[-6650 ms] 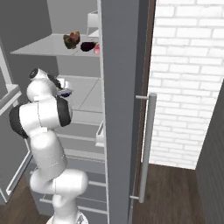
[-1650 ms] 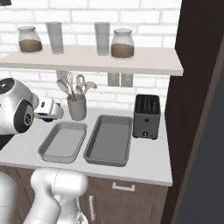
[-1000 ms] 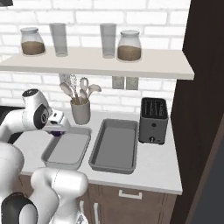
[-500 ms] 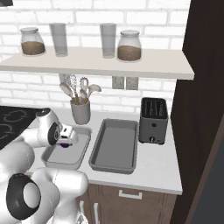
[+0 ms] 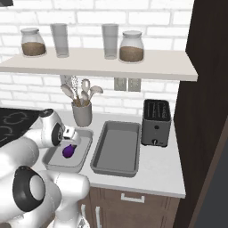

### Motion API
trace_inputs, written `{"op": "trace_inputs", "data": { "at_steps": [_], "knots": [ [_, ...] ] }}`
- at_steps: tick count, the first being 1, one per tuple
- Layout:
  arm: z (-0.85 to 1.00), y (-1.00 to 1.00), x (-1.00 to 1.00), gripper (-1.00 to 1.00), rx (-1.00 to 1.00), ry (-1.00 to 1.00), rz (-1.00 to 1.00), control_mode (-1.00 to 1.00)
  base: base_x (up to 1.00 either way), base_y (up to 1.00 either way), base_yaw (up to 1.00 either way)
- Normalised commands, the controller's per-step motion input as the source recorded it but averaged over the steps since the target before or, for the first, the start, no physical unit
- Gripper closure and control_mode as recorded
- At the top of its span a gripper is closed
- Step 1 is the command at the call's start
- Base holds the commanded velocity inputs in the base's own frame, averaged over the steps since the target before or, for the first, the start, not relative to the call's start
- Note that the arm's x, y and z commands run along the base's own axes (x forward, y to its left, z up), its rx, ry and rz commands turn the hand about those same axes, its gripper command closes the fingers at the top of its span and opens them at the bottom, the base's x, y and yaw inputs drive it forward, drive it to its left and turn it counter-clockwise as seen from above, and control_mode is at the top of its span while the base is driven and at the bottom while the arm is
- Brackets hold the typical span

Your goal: Place one eggplant and one steak in each tupperware on the nearby counter, to pack two identical lunches.

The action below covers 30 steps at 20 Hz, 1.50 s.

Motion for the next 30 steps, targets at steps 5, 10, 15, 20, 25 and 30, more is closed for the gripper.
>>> {"op": "trace_inputs", "data": {
  "at_steps": [5, 10, 15, 20, 25, 30],
  "knots": [
    [0.72, 0.00, -0.42, -1.00, 0.01, -0.02, -0.04, -1.00, 0.00, 0.00, 0.00],
    [0.88, -0.31, -1.00, -1.00, 0.04, -0.23, -0.01, -1.00, 0.00, 0.00, 0.00],
    [0.79, -0.48, -1.00, -1.00, 0.03, -0.31, 0.00, -1.00, 0.00, 0.00, 0.00],
    [0.75, -0.42, -1.00, -1.00, 0.05, -0.27, 0.00, -1.00, 0.00, 0.00, 0.00],
    [0.00, 0.00, 0.00, -1.00, 0.00, 0.00, 0.00, 1.00, -1.00, -0.24, 0.00],
    [0.00, 0.00, 0.00, -1.00, 0.00, 0.00, 0.00, 1.00, -1.00, -0.31, -0.02]
  ]
}}
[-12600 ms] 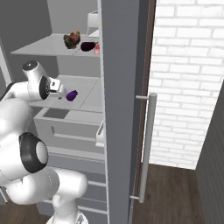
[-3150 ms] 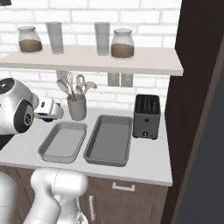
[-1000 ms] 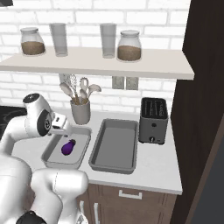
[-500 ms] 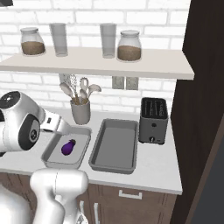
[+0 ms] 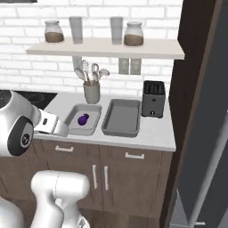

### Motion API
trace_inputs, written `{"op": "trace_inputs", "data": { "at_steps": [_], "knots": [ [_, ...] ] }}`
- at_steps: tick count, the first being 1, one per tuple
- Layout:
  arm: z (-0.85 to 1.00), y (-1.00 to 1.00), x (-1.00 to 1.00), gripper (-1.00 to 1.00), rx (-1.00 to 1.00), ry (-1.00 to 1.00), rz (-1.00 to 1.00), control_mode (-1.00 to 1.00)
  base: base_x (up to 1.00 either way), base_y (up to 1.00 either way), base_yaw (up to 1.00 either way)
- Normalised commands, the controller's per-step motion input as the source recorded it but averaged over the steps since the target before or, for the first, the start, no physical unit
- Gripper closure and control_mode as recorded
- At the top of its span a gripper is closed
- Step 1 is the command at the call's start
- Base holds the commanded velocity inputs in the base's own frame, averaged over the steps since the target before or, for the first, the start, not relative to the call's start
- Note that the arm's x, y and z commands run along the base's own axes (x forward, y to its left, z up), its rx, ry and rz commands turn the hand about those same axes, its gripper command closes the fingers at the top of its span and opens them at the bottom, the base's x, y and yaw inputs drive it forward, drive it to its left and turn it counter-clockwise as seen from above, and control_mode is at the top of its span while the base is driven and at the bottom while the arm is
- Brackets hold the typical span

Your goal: Place one eggplant and one steak in each tupperware on the nearby counter, to pack two identical lunches.

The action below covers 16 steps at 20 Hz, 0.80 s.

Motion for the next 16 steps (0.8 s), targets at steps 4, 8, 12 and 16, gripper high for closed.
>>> {"op": "trace_inputs", "data": {
  "at_steps": [4, 8, 12, 16],
  "knots": [
    [0.00, 0.00, 0.00, -1.00, 0.00, 0.00, 0.00, 1.00, -1.00, -0.77, -0.16],
    [0.00, 0.00, 0.00, -1.00, 0.00, 0.00, 0.00, 1.00, -1.00, -1.00, -0.22],
    [0.00, 0.00, 0.00, -1.00, 0.00, 0.00, 0.00, 1.00, -0.83, -1.00, -0.16],
    [0.00, 0.00, 0.00, -1.00, 0.00, 0.00, 0.00, 1.00, -0.18, -1.00, -0.05]
  ]
}}
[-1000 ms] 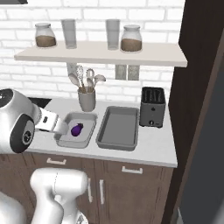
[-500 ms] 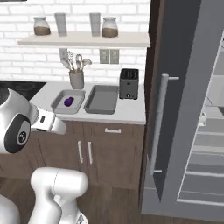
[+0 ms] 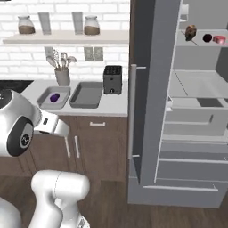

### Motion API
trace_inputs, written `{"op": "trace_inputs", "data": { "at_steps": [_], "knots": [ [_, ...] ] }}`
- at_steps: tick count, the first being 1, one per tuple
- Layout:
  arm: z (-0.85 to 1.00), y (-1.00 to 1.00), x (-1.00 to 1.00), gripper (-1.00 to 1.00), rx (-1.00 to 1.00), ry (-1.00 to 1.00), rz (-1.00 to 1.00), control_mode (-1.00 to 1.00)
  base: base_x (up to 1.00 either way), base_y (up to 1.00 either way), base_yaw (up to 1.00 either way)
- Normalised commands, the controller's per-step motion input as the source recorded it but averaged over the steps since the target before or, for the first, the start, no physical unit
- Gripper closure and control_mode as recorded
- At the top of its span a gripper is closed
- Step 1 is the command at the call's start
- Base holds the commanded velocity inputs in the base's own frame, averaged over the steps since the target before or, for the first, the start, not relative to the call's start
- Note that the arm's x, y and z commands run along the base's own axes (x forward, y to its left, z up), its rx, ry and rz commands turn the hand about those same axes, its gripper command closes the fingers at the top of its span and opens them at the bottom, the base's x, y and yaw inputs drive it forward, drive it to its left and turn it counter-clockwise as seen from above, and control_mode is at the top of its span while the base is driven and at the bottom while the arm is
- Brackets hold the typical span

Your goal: Place one eggplant and one steak in each tupperware on the nearby counter, to pack two identical lunches.

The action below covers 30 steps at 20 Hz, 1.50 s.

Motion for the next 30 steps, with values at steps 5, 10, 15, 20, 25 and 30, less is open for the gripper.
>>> {"op": "trace_inputs", "data": {
  "at_steps": [5, 10, 15, 20, 25, 30],
  "knots": [
    [0.00, 0.00, 0.00, -1.00, 0.00, 0.00, 0.00, 1.00, 0.32, -0.98, -0.32],
    [0.00, 0.00, 0.00, -1.00, 0.00, 0.00, 0.00, 1.00, 0.40, 0.15, 0.00],
    [0.00, 0.00, 0.00, -1.00, 0.00, 0.00, 0.00, 1.00, 0.10, 0.61, -0.47],
    [0.00, 0.00, 0.00, -1.00, 0.00, 0.00, 0.00, 1.00, -0.01, 0.01, -0.94],
    [0.00, 0.00, 0.00, -1.00, 0.00, 0.00, 0.00, 1.00, 0.00, -0.81, -0.72],
    [0.00, 0.00, 0.00, -1.00, 0.00, 0.00, 0.00, 1.00, -0.04, -1.00, -0.43]
  ]
}}
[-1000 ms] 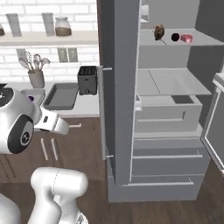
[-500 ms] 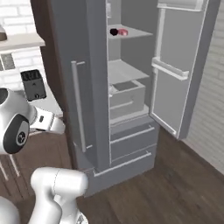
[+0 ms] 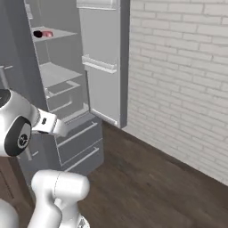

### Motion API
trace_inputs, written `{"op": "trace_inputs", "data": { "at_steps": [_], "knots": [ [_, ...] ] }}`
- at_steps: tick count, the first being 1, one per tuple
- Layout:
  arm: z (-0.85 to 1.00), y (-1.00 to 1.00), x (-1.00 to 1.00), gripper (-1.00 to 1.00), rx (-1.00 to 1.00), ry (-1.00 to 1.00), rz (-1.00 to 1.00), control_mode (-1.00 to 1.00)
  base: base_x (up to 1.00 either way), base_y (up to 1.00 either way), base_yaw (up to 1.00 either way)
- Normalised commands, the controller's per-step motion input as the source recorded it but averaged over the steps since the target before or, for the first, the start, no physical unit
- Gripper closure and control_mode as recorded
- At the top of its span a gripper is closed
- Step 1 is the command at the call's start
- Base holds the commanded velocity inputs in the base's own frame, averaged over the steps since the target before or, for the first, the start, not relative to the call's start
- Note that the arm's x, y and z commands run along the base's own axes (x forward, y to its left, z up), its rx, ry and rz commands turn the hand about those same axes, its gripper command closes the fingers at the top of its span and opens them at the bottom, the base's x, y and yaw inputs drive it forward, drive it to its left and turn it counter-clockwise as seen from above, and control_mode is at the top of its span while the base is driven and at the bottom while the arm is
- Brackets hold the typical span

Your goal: Place one eggplant and one steak in each tupperware on the nearby counter, to pack two identical lunches.

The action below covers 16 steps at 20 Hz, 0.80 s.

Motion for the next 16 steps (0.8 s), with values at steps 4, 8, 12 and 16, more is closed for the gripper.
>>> {"op": "trace_inputs", "data": {
  "at_steps": [4, 8, 12, 16],
  "knots": [
    [0.00, 0.00, 0.00, -1.00, 0.00, 0.00, 0.00, 1.00, 0.91, -0.72, -0.02],
    [0.00, 0.00, 0.00, -1.00, 0.00, 0.00, 0.00, 1.00, 1.00, -0.67, 0.07],
    [0.00, 0.00, 0.00, -1.00, 0.00, 0.00, 0.00, 1.00, 0.68, -0.52, 0.30],
    [0.00, 0.00, 0.00, -1.00, 0.00, 0.00, 0.00, 1.00, 0.00, 0.00, 0.70]
  ]
}}
